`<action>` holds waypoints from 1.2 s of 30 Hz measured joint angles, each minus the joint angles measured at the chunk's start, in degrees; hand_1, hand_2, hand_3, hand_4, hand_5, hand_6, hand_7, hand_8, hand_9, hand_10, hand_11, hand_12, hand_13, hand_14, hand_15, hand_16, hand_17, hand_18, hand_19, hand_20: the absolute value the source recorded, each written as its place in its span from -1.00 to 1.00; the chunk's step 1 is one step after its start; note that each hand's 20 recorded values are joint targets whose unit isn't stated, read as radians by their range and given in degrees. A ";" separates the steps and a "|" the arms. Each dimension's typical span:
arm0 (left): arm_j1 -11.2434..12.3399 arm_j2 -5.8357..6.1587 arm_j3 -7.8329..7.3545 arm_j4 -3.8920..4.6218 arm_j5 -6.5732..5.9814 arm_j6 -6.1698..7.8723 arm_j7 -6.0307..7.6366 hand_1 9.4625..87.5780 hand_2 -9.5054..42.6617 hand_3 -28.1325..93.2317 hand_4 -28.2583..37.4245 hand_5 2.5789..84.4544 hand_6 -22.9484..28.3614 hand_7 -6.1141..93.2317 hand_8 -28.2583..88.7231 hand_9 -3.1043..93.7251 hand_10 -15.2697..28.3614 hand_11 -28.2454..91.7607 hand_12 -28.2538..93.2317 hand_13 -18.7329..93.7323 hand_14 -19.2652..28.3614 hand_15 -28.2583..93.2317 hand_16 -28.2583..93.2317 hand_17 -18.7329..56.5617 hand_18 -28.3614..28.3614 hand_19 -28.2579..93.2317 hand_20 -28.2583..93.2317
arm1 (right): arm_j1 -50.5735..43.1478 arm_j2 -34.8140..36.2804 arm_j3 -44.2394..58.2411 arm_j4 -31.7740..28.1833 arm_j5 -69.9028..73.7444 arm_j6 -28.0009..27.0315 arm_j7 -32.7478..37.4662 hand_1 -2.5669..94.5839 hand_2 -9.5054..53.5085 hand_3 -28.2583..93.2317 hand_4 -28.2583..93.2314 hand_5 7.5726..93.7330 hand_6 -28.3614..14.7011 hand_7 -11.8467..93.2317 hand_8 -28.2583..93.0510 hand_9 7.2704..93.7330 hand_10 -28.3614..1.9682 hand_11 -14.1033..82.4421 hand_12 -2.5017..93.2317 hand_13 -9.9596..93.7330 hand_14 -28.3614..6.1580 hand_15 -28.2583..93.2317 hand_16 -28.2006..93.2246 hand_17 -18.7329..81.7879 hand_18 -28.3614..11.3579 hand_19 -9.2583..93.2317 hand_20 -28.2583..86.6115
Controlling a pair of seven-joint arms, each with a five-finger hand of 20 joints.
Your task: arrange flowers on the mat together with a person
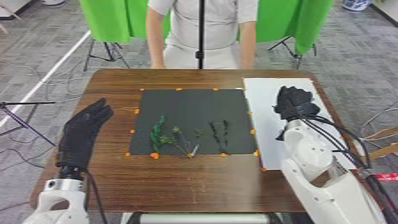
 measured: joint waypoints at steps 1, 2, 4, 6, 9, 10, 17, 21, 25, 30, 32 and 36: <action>0.18 0.18 -0.32 0.09 -0.26 0.58 0.13 -0.58 -0.79 0.52 -0.76 0.04 -0.02 -0.63 -0.63 -0.08 0.27 -0.33 -0.28 -0.09 0.44 -0.40 -0.47 -0.34 0.31 -0.51 -0.25 | 0.94 0.16 -0.53 -1.03 0.93 0.23 -0.15 0.37 -1.00 0.43 -0.96 0.84 0.47 -0.46 -0.44 1.00 0.32 -0.45 -0.14 0.60 0.08 0.73 0.11 0.03 -0.64 0.64 0.38; 0.36 0.28 -0.66 0.19 -0.44 1.30 0.29 -0.59 -0.78 0.52 -0.76 0.05 -0.03 -0.63 -0.63 -0.08 0.27 -0.33 -0.29 -0.09 0.44 -0.40 -0.47 -0.34 0.31 -0.51 -0.25 | 2.15 0.15 -1.16 -1.82 2.07 0.46 -0.38 0.37 -1.00 0.43 -0.96 0.84 0.47 -0.46 -0.44 1.00 0.32 -0.45 -0.14 0.60 0.08 0.74 0.11 0.03 -0.64 0.64 0.38; 0.70 0.31 -1.37 0.47 -0.76 3.13 0.68 -0.60 -0.76 0.53 -0.78 0.06 -0.04 -0.63 -0.63 -0.07 0.27 -0.33 -0.29 -0.10 0.42 -0.40 -0.48 -0.33 0.30 -0.51 -0.25 | 5.40 -0.20 -3.01 -2.41 4.43 1.02 -1.25 0.37 -1.00 0.43 -0.96 0.84 0.47 -0.46 -0.43 1.00 0.32 -0.45 -0.13 0.60 0.08 0.74 0.12 0.03 -0.64 0.64 0.38; 1.11 0.23 -2.04 0.76 -1.18 5.45 1.20 -0.62 -0.75 0.54 -0.80 0.07 -0.04 -0.63 -0.63 -0.06 0.27 -0.33 -0.29 -0.10 0.41 -0.40 -0.48 -0.33 0.30 -0.51 -0.25 | 9.44 -1.23 -5.54 -1.90 6.34 1.56 -2.92 0.37 -1.00 0.43 -0.96 0.85 0.47 -0.47 -0.43 1.00 0.32 -0.45 -0.13 0.59 0.08 0.74 0.12 0.03 -0.63 0.64 0.38; 1.86 -0.10 -3.09 1.21 -1.85 8.35 2.13 -0.64 -0.74 0.55 -0.83 0.07 -0.03 -0.64 -0.63 -0.06 0.27 -0.33 -0.29 -0.10 0.41 -0.40 -0.48 -0.33 0.29 -0.51 -0.25 | 15.88 -4.04 -10.24 1.09 7.90 1.72 -6.99 0.37 -1.00 0.44 -0.96 0.85 0.47 -0.47 -0.43 1.00 0.32 -0.45 -0.13 0.59 0.08 0.74 0.12 0.03 -0.63 0.64 0.39; 2.08 -0.27 -3.42 1.42 -2.04 8.87 2.44 -0.64 -0.74 0.55 -0.83 0.06 -0.03 -0.64 -0.63 -0.06 0.27 -0.33 -0.29 -0.10 0.41 -0.40 -0.49 -0.33 0.29 -0.51 -0.25 | 17.94 -5.20 -12.02 2.53 8.11 1.71 -8.53 0.37 -1.00 0.44 -0.96 0.85 0.46 -0.47 -0.43 1.00 0.32 -0.45 -0.13 0.59 0.08 0.74 0.12 0.03 -0.63 0.64 0.39; 2.89 -1.63 -4.06 2.51 -2.67 9.47 3.56 -0.67 -0.75 0.57 -0.88 0.08 0.00 -0.64 -0.62 -0.05 0.27 -0.33 -0.28 -0.10 0.42 -0.39 -0.49 -0.34 0.29 -0.51 -0.26 | 27.73 -13.82 -25.21 11.75 8.44 -0.07 -15.31 0.39 -1.00 0.43 -0.97 0.85 0.45 -0.48 -0.43 1.00 0.29 -0.44 -0.14 0.59 0.10 0.75 0.13 0.03 -0.63 0.64 0.39; 2.89 -1.98 -3.75 2.79 -2.67 9.39 3.57 -0.70 -0.77 0.59 -0.91 0.10 0.01 -0.62 -0.61 -0.04 0.26 -0.32 -0.27 -0.09 0.41 -0.39 -0.49 -0.34 0.29 -0.51 -0.26 | 28.77 -17.62 -30.83 13.99 7.60 -1.73 -17.25 0.39 -1.00 0.44 -0.98 0.85 0.40 -0.48 -0.44 1.00 0.25 -0.45 -0.13 0.59 0.10 0.75 0.14 0.03 -0.63 0.64 0.39; 2.89 -2.08 -3.35 2.84 -2.59 9.12 3.50 -0.70 -0.75 0.58 -0.94 0.21 0.06 -0.58 -0.60 -0.03 0.26 -0.32 -0.26 -0.09 0.41 -0.39 -0.49 -0.34 0.29 -0.51 -0.27 | 28.66 -18.37 -35.90 14.04 7.16 -4.89 -19.09 0.39 -1.00 0.46 -0.99 0.83 0.37 -0.48 -0.45 1.00 0.22 -0.49 -0.13 0.57 0.09 0.74 0.14 0.02 -0.60 0.62 0.38; 2.79 -2.31 -3.47 3.09 -1.66 6.01 2.73 -0.72 -0.77 0.59 -0.95 0.18 0.03 -0.58 -0.59 -0.04 0.19 -0.33 -0.25 -0.10 0.38 -0.39 -0.49 -0.34 0.29 -0.51 -0.27 | 27.40 -18.30 -38.92 14.04 6.71 -7.70 -20.22 0.39 -1.00 0.50 -0.99 0.84 0.32 -0.48 -0.48 1.00 0.17 -0.50 -0.15 0.57 0.10 0.73 0.14 0.02 -0.59 0.62 0.38; 2.65 -2.36 -3.42 3.21 -1.36 5.05 2.52 -0.73 -0.78 0.59 -0.95 0.17 0.02 -0.58 -0.59 -0.05 0.18 -0.33 -0.24 -0.10 0.37 -0.39 -0.49 -0.35 0.29 -0.51 -0.28 | 26.94 -18.32 -39.36 14.39 6.21 -7.53 -20.52 0.39 -1.00 0.50 -0.99 0.84 0.32 -0.48 -0.48 1.00 0.15 -0.50 -0.16 0.57 0.10 0.73 0.14 0.02 -0.60 0.62 0.38; 2.36 -2.35 -3.19 3.26 -1.19 4.94 2.41 -0.74 -0.82 0.60 -0.96 0.15 0.02 -0.59 -0.57 -0.06 0.16 -0.33 -0.24 -0.11 0.37 -0.40 -0.50 -0.35 0.29 -0.51 -0.28 | 26.80 -18.47 -40.02 15.93 5.20 -5.65 -20.84 0.40 -1.00 0.50 -0.98 0.84 0.30 -0.49 -0.49 1.00 0.11 -0.50 -0.17 0.57 0.08 0.74 0.14 0.02 -0.61 0.62 0.38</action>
